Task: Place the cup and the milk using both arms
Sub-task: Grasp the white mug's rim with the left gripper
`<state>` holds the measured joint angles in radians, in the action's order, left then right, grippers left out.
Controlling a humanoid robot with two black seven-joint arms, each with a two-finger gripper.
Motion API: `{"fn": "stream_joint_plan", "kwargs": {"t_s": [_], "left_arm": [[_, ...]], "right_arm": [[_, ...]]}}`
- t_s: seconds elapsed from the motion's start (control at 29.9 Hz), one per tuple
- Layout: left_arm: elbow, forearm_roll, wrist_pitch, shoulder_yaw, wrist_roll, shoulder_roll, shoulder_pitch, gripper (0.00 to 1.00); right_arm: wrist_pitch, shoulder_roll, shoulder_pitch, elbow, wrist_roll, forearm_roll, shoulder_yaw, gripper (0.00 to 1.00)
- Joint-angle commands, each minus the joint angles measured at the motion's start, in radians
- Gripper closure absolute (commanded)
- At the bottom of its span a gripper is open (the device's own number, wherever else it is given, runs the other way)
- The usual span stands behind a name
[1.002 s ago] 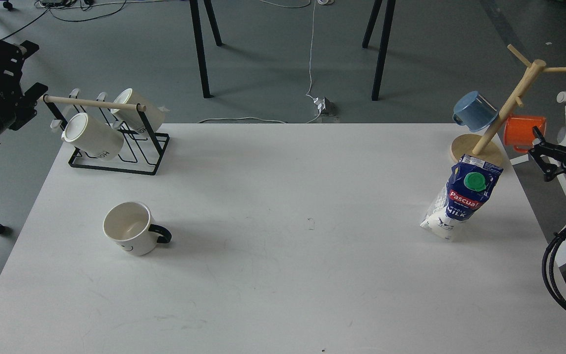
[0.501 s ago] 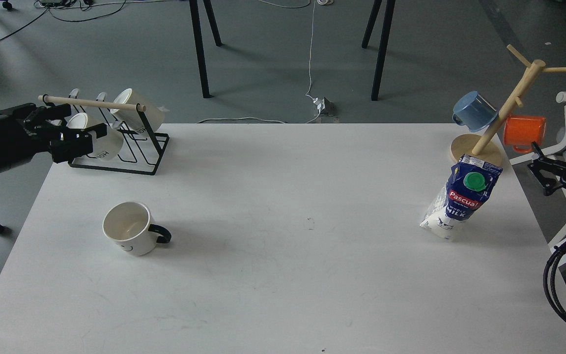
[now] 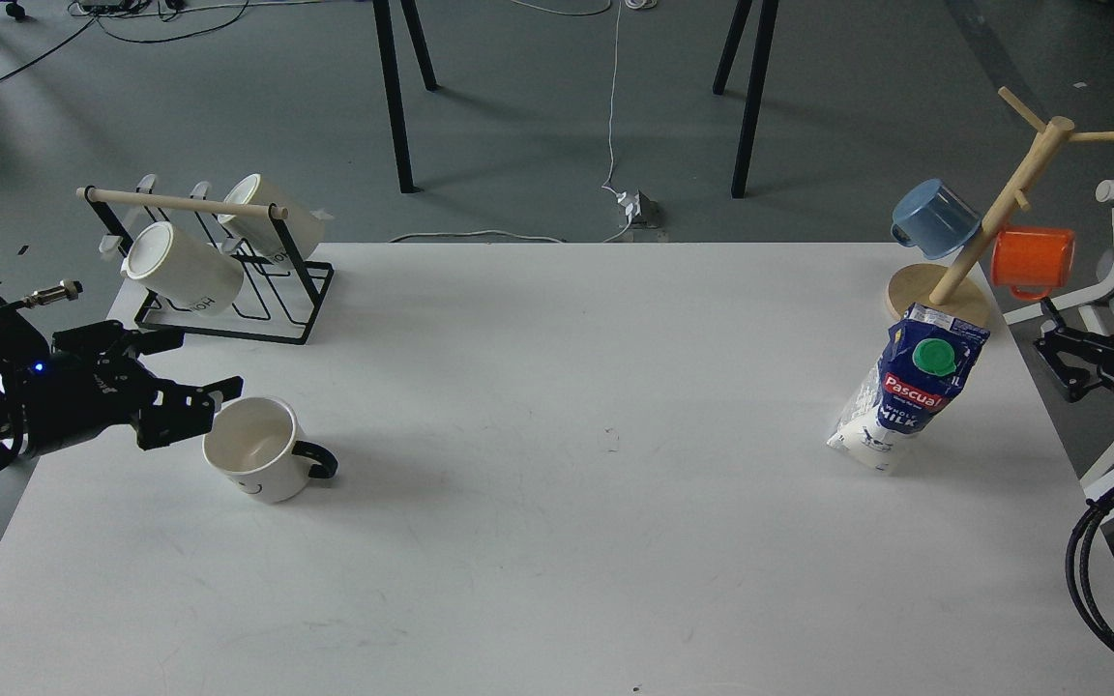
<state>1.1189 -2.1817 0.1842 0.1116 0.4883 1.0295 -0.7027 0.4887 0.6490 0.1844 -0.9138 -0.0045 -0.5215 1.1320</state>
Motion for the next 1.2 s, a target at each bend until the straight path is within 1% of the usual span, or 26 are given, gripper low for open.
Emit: {"fn": "stream_joint_plan", "kwargs": {"t_s": [0.0, 0.17, 0.3, 0.47, 0.73, 0.8, 0.97, 1.07, 1.17], "left_arm": [[-0.047, 0.0, 0.0, -0.001, 0.0, -0.06, 0.006, 0.08], [-0.155, 0.0, 0.001, -0.001, 0.0, -0.133, 0.023, 0.1], [-0.208, 0.0, 0.0, -0.003, 0.0, -0.17, 0.023, 0.1], [-0.232, 0.0, 0.001, -0.003, 0.0, -0.19, 0.026, 0.11], [-0.284, 0.0, 0.004, -0.004, 0.0, -0.213, 0.069, 0.13], [-0.294, 0.0, 0.009, -0.006, 0.0, -0.216, 0.089, 0.14], [-0.301, 0.0, 0.009, -0.009, 0.0, -0.22, 0.095, 0.15], [-0.317, 0.0, 0.011, -0.009, 0.0, -0.233, 0.095, 0.18], [-0.323, 0.0, 0.011, -0.009, 0.0, -0.236, 0.095, 0.24]], "right_arm": [[0.0, 0.0, -0.005, 0.001, 0.0, 0.0, 0.0, 0.03], [0.0, 0.001, -0.016, 0.001, 0.001, 0.0, 0.002, 0.03], [0.0, 0.001, -0.023, 0.001, 0.003, 0.0, 0.003, 0.03], [0.0, 0.003, -0.023, 0.001, 0.003, 0.0, 0.003, 0.03], [0.0, 0.003, -0.025, 0.001, 0.004, 0.0, 0.003, 0.04], [0.0, 0.003, -0.025, 0.001, 0.004, 0.0, 0.002, 0.03], [0.0, 0.001, -0.029, 0.001, 0.004, 0.0, 0.003, 0.03], [0.0, 0.0, -0.031, 0.001, 0.004, 0.0, 0.002, 0.03], [0.0, 0.0, -0.031, 0.001, 0.004, 0.0, 0.002, 0.03]]}}
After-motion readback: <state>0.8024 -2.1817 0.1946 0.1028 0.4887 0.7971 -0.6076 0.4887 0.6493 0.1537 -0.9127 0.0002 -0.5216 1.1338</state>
